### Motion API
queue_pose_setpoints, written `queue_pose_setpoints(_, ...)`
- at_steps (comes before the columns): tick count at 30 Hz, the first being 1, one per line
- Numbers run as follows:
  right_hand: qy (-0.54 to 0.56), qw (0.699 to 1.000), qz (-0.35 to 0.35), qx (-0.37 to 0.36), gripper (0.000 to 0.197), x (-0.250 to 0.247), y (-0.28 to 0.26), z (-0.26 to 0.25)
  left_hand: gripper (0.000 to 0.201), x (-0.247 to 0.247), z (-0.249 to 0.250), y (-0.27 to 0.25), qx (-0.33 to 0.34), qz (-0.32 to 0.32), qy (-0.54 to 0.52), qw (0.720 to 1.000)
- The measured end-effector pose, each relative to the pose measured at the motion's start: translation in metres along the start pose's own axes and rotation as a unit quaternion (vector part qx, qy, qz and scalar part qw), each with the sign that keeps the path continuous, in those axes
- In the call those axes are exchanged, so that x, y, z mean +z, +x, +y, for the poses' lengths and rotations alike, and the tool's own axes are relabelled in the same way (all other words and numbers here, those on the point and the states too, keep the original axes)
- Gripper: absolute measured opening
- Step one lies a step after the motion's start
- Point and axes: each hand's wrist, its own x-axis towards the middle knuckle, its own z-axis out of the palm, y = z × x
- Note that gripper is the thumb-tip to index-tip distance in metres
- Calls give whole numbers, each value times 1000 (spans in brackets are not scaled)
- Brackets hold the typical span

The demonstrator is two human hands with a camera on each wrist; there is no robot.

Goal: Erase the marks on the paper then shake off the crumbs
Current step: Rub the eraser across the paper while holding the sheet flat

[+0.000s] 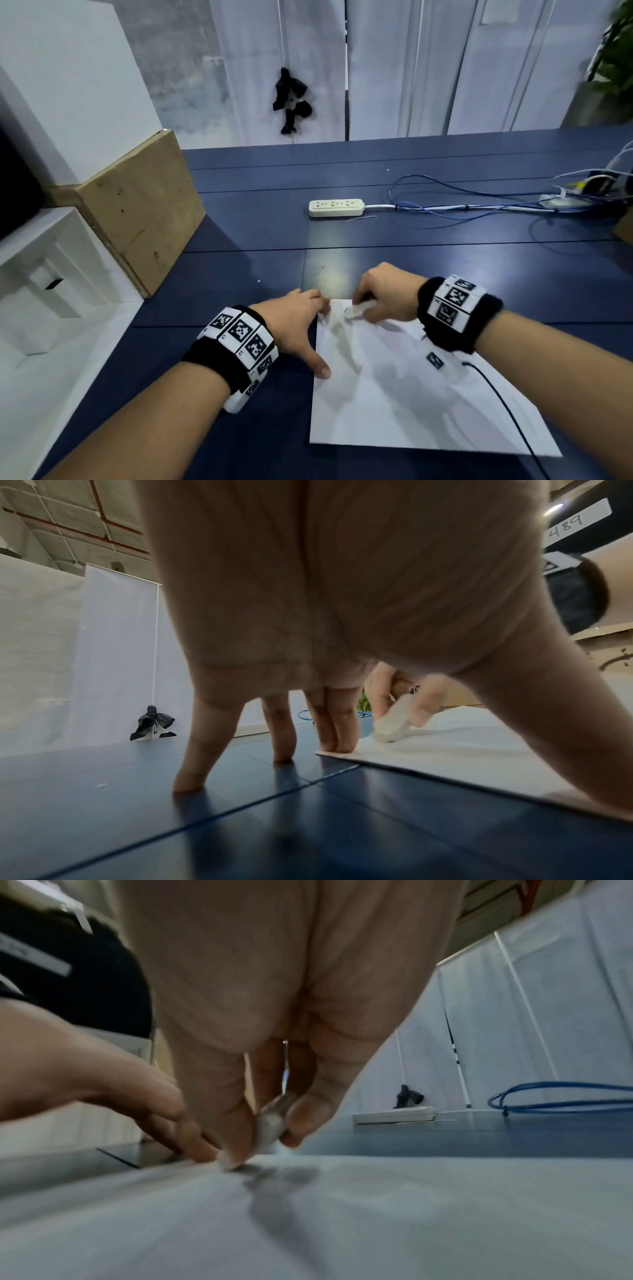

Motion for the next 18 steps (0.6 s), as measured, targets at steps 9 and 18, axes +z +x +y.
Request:
queue_pose_setpoints(9,7,994,-81,-72,34,9,-27,-19,116,1,0,-6,-7,3,10,1000)
queue_pose_setpoints(18,-11,998,-41,-53,30,3,-14,-11,129,8,-5,-13,-30,-44,-45,998)
